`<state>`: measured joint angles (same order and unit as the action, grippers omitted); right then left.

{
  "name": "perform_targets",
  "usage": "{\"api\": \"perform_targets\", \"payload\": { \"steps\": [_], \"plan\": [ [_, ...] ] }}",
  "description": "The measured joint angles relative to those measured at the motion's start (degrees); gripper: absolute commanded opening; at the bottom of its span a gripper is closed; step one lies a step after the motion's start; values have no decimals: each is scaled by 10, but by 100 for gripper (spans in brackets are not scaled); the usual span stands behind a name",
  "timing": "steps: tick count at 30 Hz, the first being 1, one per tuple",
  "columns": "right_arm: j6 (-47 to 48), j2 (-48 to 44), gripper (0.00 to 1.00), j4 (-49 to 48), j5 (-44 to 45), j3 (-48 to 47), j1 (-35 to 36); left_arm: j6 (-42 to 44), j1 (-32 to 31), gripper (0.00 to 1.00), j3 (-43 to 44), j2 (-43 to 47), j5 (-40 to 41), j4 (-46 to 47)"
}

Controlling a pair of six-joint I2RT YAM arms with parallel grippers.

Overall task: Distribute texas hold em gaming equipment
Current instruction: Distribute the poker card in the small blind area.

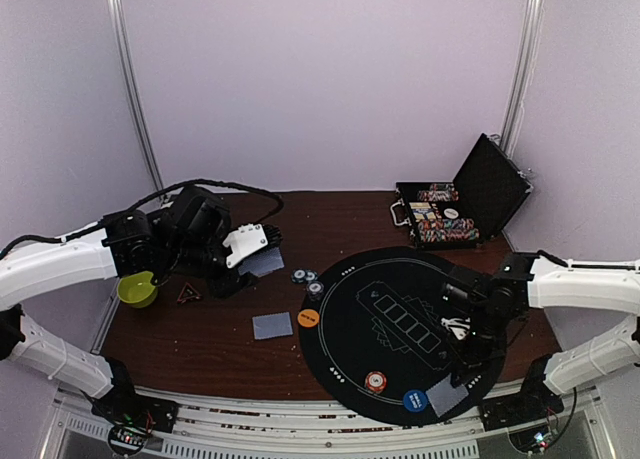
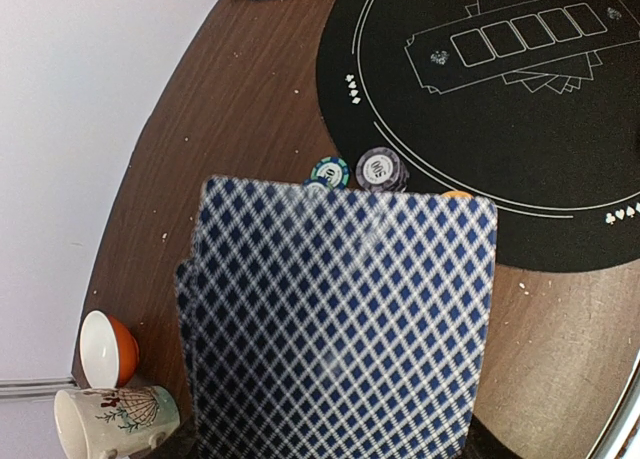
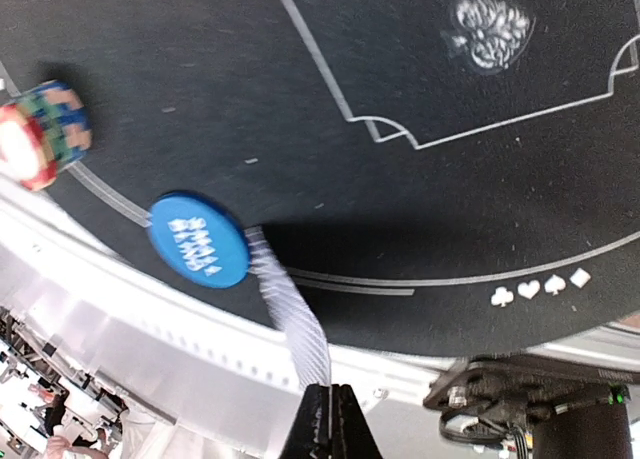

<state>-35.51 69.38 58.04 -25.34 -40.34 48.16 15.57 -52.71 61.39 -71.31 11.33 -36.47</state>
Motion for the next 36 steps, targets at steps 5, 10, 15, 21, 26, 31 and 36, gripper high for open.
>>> {"api": "perform_targets", "payload": {
  "steps": [5, 10, 15, 21, 26, 31, 36],
  "plan": [
    [8, -5, 0, 44, -8, -52, 4, 0, 0, 61, 0, 0, 0, 0],
    [-12, -25, 0, -23, -83, -41, 33, 0, 0, 61, 0, 0, 0, 0],
    [-69, -18, 0, -175, -147, 3, 81, 0, 0, 61, 0, 0, 0, 0],
    [-61, 56, 0, -245, -152, 4, 94, 0, 0, 61, 0, 0, 0, 0],
    [-31, 97, 0, -246, -151, 0, 94, 0, 0, 61, 0, 1, 0, 0],
    [-7, 97, 0, -235, -153, -11, 94, 0, 0, 61, 0, 3, 1, 0],
    [30, 97, 0, -209, -163, -47, 102, 0, 0, 61, 0, 3, 1, 0]
  ]
}}
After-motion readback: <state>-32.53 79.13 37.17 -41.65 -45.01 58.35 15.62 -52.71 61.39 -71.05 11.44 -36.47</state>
